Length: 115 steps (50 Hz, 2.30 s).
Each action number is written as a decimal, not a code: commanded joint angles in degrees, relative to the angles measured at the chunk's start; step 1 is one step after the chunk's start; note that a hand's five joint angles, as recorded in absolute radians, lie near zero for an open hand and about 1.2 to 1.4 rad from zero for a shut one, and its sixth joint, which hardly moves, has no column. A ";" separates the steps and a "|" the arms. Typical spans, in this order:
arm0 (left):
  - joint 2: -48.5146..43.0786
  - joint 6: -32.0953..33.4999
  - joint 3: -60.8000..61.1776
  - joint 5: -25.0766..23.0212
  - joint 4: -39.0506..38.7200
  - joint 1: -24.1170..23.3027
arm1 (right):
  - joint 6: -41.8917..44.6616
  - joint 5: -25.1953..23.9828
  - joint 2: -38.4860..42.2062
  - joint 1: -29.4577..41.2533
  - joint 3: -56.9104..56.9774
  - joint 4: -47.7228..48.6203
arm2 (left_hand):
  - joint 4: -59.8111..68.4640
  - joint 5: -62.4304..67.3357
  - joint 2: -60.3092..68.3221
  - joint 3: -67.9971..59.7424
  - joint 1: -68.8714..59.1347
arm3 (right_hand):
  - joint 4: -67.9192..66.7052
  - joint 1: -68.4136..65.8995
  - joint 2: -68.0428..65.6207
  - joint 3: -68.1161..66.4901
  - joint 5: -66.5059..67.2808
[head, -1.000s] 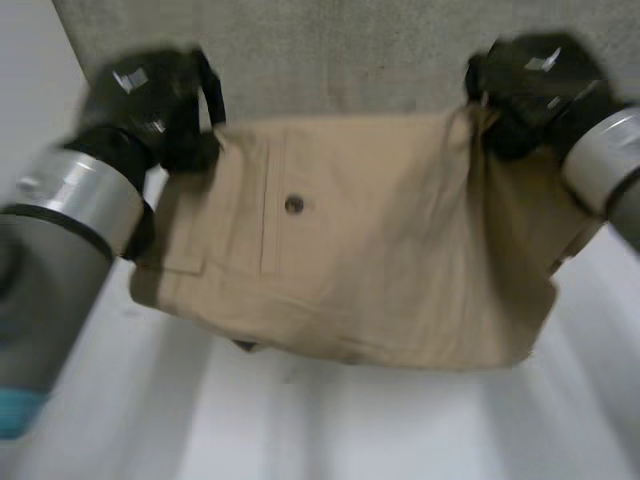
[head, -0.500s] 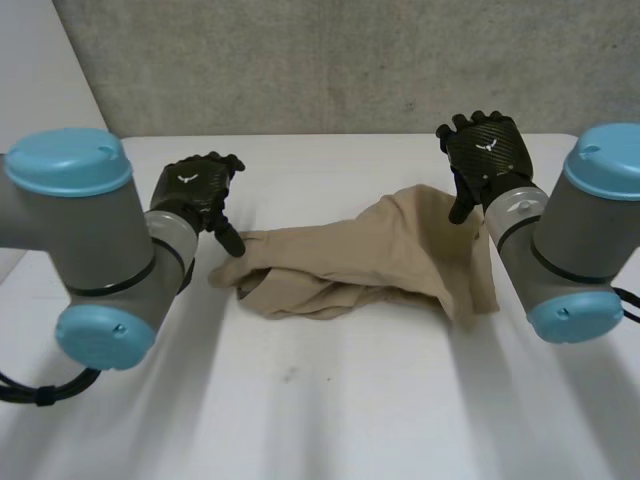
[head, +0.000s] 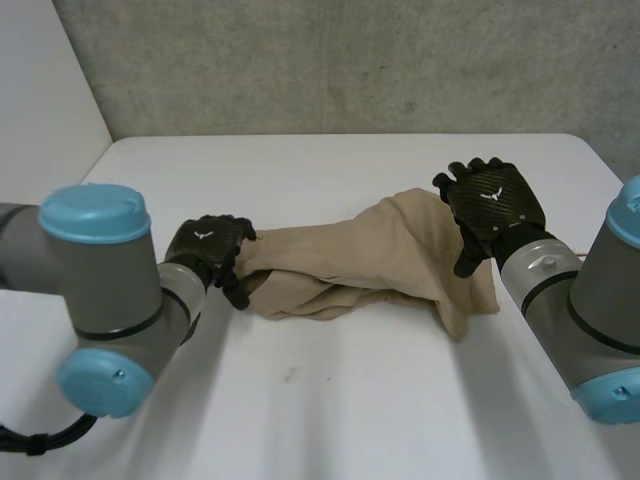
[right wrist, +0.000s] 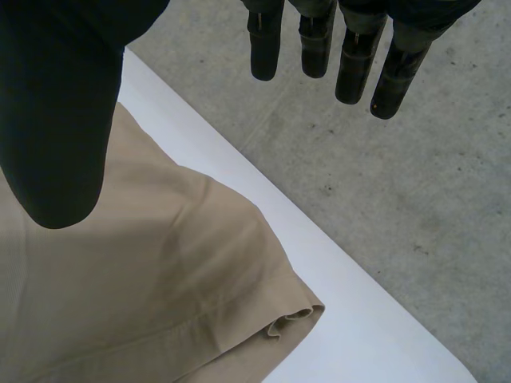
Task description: Fold the shorts.
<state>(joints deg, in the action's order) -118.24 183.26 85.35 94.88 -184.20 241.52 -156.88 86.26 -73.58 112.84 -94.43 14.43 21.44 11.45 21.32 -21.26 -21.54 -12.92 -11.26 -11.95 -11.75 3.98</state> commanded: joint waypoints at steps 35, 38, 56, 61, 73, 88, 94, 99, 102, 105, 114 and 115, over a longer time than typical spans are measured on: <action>-6.46 12.74 -26.03 -3.74 -22.34 -19.23 | 0.44 0.40 -4.91 -4.20 3.55 0.51 | 53.72 53.71 53.84 -53.90 -53.62 | 2.92 1.26 1.95 1.75 -3.98; -11.82 12.74 -23.57 -4.36 -21.82 -22.22 | 0.44 0.32 -5.00 -4.64 3.82 0.51 | 48.33 48.32 48.45 -48.51 -48.23 | 2.92 1.26 1.95 1.75 -3.98; -8.32 13.00 -16.80 -4.80 -16.28 -24.88 | 0.61 -0.91 -5.00 -5.79 3.99 -0.10 | 7.61 7.61 7.74 -7.80 -7.52 | 2.92 1.26 1.95 1.75 -3.98; -4.81 13.00 -15.22 -4.62 -13.56 -20.92 | 0.70 -5.12 -5.00 -5.79 3.91 -1.59 | 7.95 7.94 8.07 -8.13 -7.85 | 2.92 1.26 1.95 1.75 -3.98; 4.24 11.34 -6.09 9.07 -1.62 -14.77 | 8.13 -22.79 -3.24 -6.23 5.40 -20.39 | 8.28 8.28 8.41 -8.47 -8.19 | 2.92 1.26 1.95 1.75 -3.98; 12.94 -2.65 11.32 16.83 9.74 -12.12 | 29.70 -23.24 7.74 -6.49 1.36 -19.97 | 19.39 19.38 19.51 -19.57 -19.29 | -4.21 -5.88 -5.18 -5.38 3.16; 15.32 -2.65 16.07 16.74 9.65 -12.21 | 29.97 -23.15 10.03 -6.49 0.74 -13.82 | 13.16 13.16 13.29 -13.35 -13.07 | -25.04 -26.70 -26.01 -26.21 23.98; 14.71 -2.56 18.10 14.63 9.21 -11.77 | 29.97 -23.06 10.65 -6.40 0.83 -12.06 | 12.32 12.32 12.45 -12.51 -12.23 | -42.73 -44.40 -43.70 -43.90 41.68; 13.48 -2.65 18.62 12.87 9.21 -11.51 | 29.79 -22.89 10.82 -6.23 0.83 -12.06 | 12.15 12.15 12.28 -12.34 -12.06 | -49.96 -51.63 -50.93 -51.13 48.91; 11.81 -2.56 18.62 12.43 8.95 -11.68 | 29.62 -22.71 11.00 -6.05 0.83 -12.23 | 10.82 10.81 10.94 -11.00 -10.72 | -63.04 -64.71 -64.01 -64.21 61.99; 10.14 -1.94 18.63 12.43 5.35 -11.51 | 26.90 -22.71 10.83 -6.23 0.92 -12.76 | 14.00 13.99 14.12 -14.18 -13.90 | -67.08 -68.74 -68.05 -68.25 66.02; 8.83 -1.59 18.62 12.43 4.56 -11.33 | 24.98 -22.62 10.48 -6.23 1.27 -12.85 | 20.50 20.49 20.62 -20.68 -20.40 | -67.08 -68.74 -68.05 -68.25 66.02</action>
<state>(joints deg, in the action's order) -106.88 180.93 104.09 107.19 -176.85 229.82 -128.01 63.51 -62.44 106.69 -93.63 2.05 29.79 19.55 29.99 -30.25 -30.10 -67.90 -53.13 -66.79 -67.41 55.51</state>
